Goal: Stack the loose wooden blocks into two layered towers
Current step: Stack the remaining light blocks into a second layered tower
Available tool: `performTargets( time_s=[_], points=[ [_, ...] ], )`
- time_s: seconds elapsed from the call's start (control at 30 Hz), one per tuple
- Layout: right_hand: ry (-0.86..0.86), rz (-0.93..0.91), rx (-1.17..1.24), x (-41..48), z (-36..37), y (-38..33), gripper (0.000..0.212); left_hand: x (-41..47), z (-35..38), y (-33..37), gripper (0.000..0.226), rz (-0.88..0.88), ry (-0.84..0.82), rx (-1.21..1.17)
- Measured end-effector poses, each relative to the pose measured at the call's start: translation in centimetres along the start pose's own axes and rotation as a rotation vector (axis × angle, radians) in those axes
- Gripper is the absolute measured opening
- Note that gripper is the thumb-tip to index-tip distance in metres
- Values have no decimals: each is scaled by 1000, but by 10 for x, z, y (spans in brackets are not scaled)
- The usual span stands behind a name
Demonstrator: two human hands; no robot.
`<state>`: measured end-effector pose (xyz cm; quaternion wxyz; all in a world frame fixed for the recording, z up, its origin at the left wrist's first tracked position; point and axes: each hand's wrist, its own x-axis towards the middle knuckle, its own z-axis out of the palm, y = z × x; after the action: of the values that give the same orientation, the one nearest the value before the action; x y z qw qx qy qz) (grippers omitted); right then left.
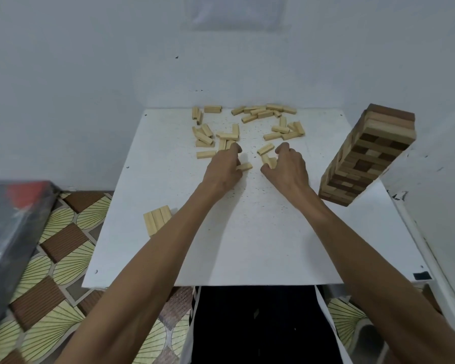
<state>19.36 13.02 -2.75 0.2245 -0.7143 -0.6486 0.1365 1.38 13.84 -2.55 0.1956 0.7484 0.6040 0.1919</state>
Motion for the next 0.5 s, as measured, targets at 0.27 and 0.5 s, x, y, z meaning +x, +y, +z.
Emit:
performTargets(
  time_s=[0.27,0.5],
  points=[
    [-69,-145,-30,-8,0,-4,47,-12,-2,-1,45,-1,66,-42],
    [-98,-191,59,-43,-13,-7,58,-46,-5,7,44,6,140,-136]
  ],
)
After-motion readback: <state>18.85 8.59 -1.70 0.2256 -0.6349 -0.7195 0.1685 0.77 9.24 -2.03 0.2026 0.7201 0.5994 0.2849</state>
